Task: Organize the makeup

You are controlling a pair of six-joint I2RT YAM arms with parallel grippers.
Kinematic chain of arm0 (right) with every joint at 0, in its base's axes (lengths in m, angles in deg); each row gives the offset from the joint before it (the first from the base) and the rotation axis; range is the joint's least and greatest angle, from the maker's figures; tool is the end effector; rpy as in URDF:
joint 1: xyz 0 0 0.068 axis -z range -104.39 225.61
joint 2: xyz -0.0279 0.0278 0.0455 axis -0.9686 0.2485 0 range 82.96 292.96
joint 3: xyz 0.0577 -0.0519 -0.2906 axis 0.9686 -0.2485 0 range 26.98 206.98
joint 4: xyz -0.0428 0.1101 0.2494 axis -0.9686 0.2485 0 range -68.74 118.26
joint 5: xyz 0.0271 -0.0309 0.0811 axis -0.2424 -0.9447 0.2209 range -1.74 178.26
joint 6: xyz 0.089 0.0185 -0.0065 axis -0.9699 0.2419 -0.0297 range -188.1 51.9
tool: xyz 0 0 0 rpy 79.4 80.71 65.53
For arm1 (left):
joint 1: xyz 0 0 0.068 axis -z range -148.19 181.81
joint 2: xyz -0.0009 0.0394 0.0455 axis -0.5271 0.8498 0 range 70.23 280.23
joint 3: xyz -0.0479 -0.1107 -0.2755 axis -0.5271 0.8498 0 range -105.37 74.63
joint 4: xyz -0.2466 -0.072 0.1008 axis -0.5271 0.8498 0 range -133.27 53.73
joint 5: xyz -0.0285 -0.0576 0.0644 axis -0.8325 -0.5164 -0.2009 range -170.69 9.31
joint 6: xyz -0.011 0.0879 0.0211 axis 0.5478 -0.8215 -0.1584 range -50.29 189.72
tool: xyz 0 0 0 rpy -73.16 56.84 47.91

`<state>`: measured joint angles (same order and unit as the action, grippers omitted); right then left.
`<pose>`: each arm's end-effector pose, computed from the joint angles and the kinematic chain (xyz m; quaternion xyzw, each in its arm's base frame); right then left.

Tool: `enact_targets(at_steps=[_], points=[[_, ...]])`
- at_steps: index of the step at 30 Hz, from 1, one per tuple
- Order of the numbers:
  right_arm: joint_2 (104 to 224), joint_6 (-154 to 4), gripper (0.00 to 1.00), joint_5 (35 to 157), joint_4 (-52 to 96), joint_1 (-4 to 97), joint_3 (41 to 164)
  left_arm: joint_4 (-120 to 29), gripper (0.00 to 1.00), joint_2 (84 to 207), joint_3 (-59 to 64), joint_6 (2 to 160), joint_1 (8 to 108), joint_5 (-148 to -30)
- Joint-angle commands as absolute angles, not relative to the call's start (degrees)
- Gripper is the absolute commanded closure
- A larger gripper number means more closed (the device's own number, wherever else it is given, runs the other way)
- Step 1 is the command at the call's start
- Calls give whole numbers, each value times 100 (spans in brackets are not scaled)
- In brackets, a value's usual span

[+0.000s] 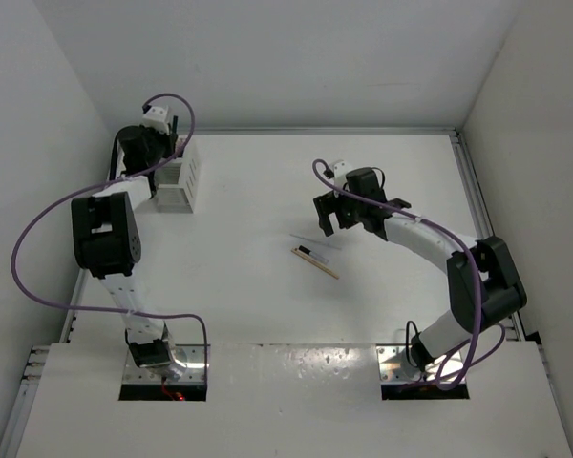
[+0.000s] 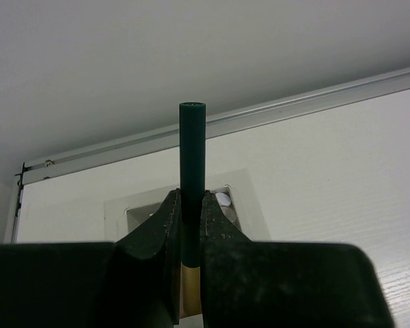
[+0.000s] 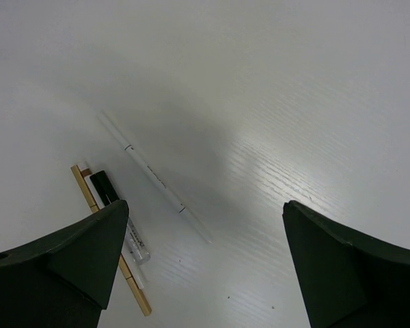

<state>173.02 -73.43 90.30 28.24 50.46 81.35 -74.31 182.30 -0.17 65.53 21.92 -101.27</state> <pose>0.3439 0.1647 0.1977 -0.1647 0.9009 0.1212 0.3829 0.5203 0.0616 0.2586 0.0827 0.7375 -0.0515 0.6682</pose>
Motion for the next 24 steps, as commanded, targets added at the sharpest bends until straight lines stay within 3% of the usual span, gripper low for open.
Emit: enact_targets(at_steps=[1,2,3,5,6,9,13,16,20,24], points=[[17182,-7232,5,9002,2891,5074,8323,-7983,96,18307,-43,6409,2170,-10276],[17129,-7232,5,8984,2882,5056,8253,-7983,94,18308,-43,6409,2170,-10275],[17068,-7232,3,8923,2899,5065,8226,-7983,80,18308,-95,6409,2170,-10275],[16928,-7232,3,8879,2917,5065,8113,-7773,66,18308,-253,6409,2170,-10275],[16883,-7224,3,8835,2917,5056,8086,-7676,54,18247,-323,6409,2118,-10275],[16751,-7197,2,8713,2969,5056,8033,-7369,40,18124,-543,6409,2118,-10275],[16646,-7109,1,8729,3276,5109,8059,-6868,40,17773,-728,6051,2118,-10415],[16549,-7206,1,8791,3680,5240,8182,-6271,45,17263,-781,5550,2118,-11047],[16180,-7513,1,9133,4120,5513,8051,-2950,45,16727,-1457,2806,2730,-12705],[15592,-7899,5,9527,4148,5961,7594,-1656,45,16234,-923,1752,3767,-12904]])
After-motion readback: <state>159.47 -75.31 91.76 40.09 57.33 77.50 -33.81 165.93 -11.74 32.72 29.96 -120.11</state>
